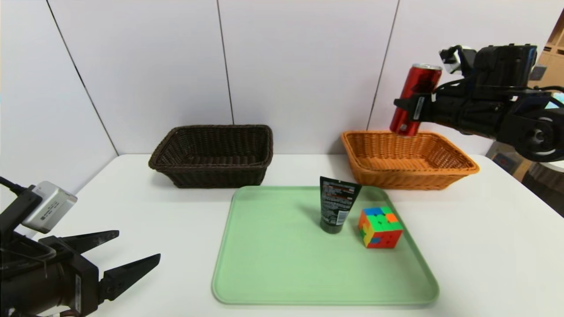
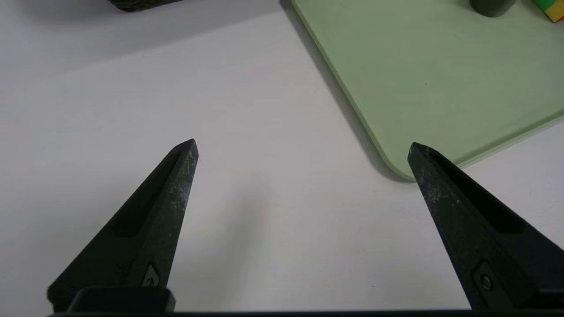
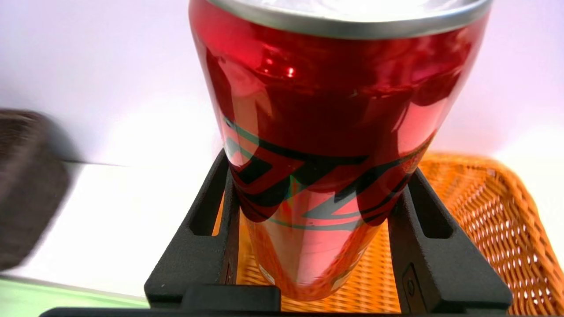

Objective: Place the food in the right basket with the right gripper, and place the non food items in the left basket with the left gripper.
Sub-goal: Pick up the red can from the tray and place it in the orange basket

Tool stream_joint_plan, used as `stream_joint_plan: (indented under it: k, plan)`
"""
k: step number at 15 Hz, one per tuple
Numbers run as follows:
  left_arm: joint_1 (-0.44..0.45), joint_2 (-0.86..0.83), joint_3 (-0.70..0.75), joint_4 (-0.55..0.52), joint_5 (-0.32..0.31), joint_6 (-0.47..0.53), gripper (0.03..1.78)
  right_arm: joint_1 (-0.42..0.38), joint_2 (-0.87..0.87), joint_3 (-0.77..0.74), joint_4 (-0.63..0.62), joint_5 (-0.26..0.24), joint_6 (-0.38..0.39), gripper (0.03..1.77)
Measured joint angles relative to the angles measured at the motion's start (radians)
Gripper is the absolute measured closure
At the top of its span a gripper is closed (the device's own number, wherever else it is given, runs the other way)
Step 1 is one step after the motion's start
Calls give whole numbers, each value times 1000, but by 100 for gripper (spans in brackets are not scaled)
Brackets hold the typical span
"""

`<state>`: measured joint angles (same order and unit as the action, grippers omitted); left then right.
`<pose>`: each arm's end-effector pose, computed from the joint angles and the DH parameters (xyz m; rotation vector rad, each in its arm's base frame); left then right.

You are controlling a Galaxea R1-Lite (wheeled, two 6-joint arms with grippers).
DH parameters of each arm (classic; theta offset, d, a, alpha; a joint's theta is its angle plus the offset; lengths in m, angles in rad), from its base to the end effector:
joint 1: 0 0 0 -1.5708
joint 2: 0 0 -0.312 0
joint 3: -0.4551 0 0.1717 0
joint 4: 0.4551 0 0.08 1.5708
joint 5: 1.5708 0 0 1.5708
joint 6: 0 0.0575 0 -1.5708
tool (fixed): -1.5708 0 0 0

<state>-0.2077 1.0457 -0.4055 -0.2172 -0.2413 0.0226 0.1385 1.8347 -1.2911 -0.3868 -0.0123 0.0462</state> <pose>0.1305 -0.0415 0.1826 0.0147 0.4214 -0.4470 0.3846 0.0529 0.2646 0.0342 0.1593 0.1223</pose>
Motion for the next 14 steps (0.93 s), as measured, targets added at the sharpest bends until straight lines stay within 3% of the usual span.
stream_joint_plan:
  k: [8, 14]
  plan:
    - [-4, 115, -136, -47, 9, -3, 12, -51, 151, -7, -9, 28, 0, 89]
    - [-88, 225, -192, -139, 100, -9, 12, -73, 207, -14, -8, 37, -1, 89]
